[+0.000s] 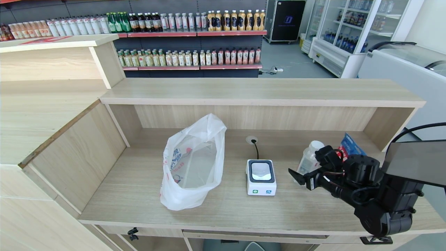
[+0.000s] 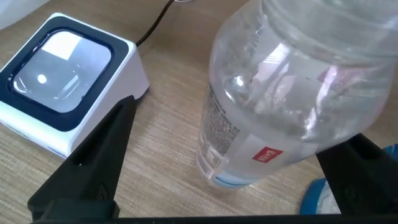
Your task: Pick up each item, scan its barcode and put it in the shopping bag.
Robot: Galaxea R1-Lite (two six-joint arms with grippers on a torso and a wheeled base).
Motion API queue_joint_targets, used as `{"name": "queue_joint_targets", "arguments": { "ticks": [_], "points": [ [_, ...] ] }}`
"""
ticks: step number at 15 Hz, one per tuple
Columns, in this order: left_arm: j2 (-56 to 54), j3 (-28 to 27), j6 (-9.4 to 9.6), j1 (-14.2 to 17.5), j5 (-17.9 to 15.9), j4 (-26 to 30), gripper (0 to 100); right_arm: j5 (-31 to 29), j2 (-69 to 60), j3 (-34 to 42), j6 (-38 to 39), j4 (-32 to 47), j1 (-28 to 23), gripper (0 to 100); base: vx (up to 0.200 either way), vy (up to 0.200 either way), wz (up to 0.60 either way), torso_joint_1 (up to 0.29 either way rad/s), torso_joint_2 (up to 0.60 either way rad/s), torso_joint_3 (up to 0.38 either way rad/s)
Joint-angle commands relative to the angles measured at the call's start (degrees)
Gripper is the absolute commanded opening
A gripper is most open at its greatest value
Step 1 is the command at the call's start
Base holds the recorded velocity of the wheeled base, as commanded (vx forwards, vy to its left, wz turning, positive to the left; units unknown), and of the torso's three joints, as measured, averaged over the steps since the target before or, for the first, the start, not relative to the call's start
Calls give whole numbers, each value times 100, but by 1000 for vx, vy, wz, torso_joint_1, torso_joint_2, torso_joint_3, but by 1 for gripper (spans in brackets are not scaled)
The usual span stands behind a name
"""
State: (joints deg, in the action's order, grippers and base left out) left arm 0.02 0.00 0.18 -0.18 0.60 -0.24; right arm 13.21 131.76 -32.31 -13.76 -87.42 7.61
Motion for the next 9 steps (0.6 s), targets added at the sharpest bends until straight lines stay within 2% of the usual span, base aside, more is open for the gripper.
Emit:
{"name": "queue_joint_targets", "arguments": {
  "ticks": [1,9],
  "points": [
    [-2,0,-1,1,2,-2,100,6,61,-30,-4,-74,-5,100,0,0,0,0,0,0],
    [-2,0,-1,1,2,-2,100,102,333,-478,14,-91,-84,100,0,0,0,0,0,0]
  ]
}}
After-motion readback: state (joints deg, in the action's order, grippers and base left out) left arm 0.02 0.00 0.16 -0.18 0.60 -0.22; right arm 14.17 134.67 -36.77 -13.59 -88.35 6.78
